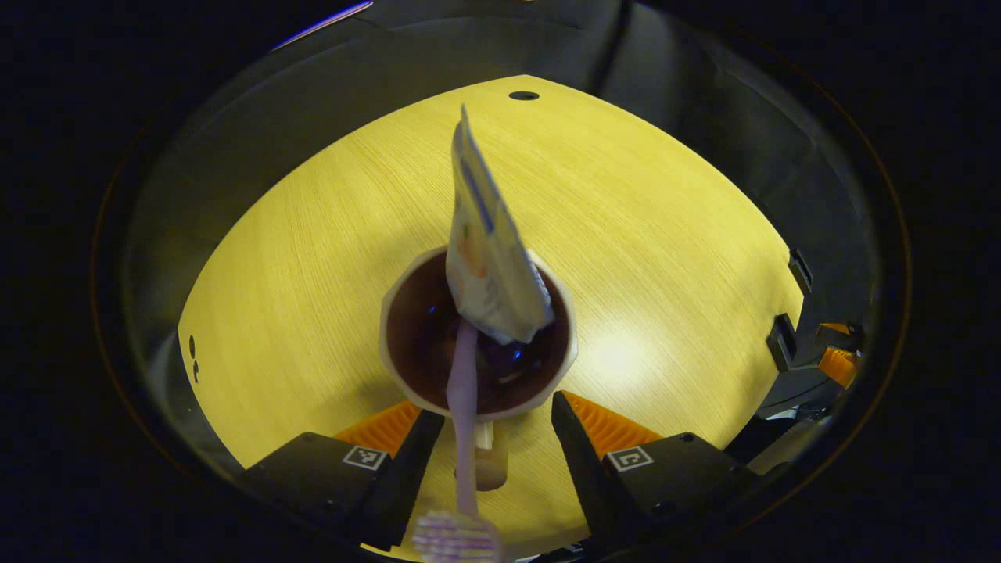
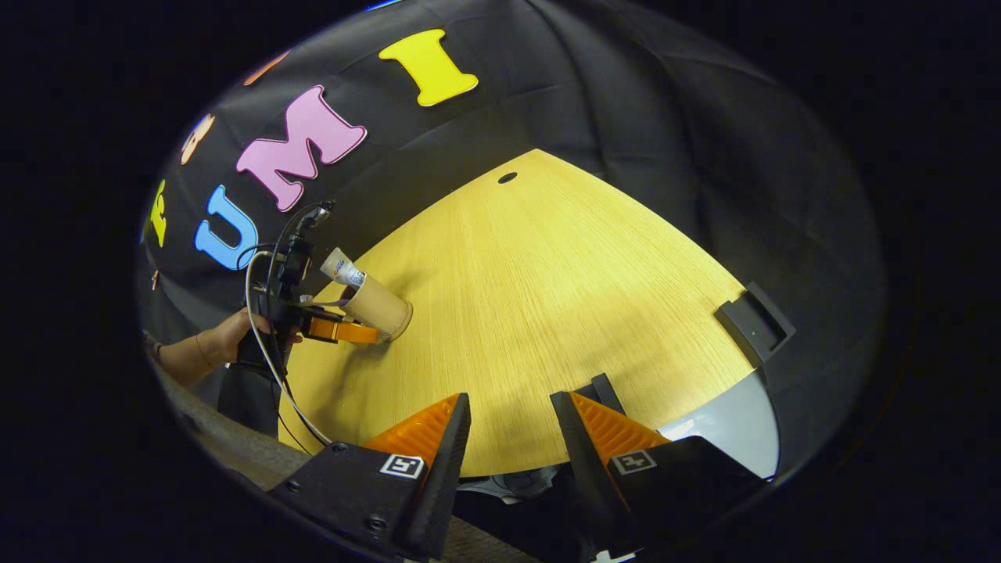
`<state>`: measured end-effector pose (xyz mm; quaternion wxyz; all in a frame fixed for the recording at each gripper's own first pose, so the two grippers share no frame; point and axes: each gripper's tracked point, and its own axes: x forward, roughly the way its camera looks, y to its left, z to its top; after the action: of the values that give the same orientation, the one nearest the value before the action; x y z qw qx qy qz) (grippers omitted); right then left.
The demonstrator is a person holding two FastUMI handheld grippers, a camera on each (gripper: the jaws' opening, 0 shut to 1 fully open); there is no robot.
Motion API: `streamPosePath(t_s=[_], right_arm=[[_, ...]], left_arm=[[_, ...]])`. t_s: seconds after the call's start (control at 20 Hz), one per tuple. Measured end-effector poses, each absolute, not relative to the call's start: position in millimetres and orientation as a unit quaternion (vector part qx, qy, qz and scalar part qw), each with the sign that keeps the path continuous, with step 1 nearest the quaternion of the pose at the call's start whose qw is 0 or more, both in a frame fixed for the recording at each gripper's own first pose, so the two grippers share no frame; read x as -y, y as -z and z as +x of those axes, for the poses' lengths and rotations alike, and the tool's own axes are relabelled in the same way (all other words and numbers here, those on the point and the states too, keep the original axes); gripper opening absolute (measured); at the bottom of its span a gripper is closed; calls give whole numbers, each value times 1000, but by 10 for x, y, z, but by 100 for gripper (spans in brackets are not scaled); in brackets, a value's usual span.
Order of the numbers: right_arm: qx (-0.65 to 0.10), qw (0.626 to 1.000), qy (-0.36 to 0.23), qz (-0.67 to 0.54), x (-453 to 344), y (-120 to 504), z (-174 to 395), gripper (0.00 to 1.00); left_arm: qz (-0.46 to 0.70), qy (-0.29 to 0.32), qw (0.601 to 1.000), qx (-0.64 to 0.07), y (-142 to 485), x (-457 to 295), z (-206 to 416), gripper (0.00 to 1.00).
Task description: Put the toothbrush and toothpaste on the desktop into the cup, then pick up the cup and place it on the coaster on the desktop.
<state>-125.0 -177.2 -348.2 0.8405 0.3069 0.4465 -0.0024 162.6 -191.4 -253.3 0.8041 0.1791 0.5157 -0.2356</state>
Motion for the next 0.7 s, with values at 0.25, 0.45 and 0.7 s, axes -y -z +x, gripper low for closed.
streamPosePath(t_s=[0.25,0.45,0.7], right_arm=[[-446,841,-14,305,1653,3460,-1177,71],[-448,841,-34,301,1487,3460,-1065,71],[-451,840,-70,291,1176,3413,-858,71]], left_arm=[[176,234,820,-493,2352,1829,1621,87],[155,226,834,-479,2194,1664,1570,87],[100,222,859,-451,1957,1398,1416,91]])
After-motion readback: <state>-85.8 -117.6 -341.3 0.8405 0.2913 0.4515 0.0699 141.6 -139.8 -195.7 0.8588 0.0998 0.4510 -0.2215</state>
